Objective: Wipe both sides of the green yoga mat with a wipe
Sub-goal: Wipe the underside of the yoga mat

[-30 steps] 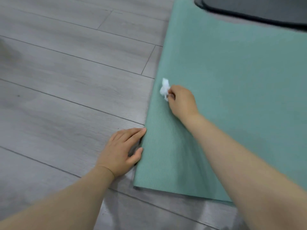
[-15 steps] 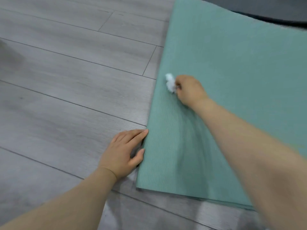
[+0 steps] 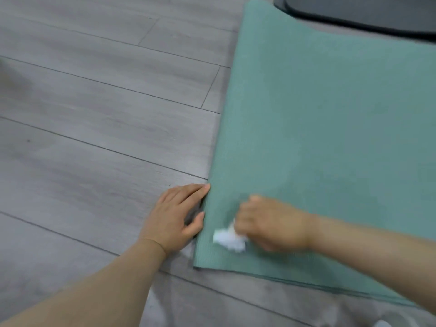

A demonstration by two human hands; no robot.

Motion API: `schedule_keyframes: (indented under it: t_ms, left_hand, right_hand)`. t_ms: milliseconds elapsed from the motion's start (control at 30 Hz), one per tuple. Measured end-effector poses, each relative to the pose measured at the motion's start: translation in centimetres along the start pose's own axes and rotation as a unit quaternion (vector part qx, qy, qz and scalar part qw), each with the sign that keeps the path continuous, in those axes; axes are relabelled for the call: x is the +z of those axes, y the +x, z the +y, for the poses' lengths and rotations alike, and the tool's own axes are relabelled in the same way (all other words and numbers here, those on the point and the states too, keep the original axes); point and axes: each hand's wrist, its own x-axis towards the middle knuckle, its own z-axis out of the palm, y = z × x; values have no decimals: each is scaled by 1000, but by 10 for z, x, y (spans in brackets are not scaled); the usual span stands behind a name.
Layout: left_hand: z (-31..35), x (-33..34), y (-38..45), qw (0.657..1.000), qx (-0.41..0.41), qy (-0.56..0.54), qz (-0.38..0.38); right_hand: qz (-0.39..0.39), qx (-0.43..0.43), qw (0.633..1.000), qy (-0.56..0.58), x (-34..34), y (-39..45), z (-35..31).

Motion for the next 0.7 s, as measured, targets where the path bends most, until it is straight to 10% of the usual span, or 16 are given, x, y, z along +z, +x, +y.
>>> schedule_keyframes:
  t_ms: [100,267,467,600,700]
  left_hand:
    - [-1,1,-1,1000,-3,-1,-2]
    - [1,0,-1,1000,-1,-2,4]
    - [0,0,-1,1000,5,-1,3]
    - [0,1,-1,1000,8,3,3]
    - [0,0,0,1000,4,2,-2]
  right_hand:
    - [88,218,970,-69,-15,36,101]
    - [175,549,817,-22,-21,39,146]
    - [86,190,973,100,10,-29,-10]
    - [-60,-115,991,-33,0,-37,-3]
    - [38,35,994,-100,-21,-1,83]
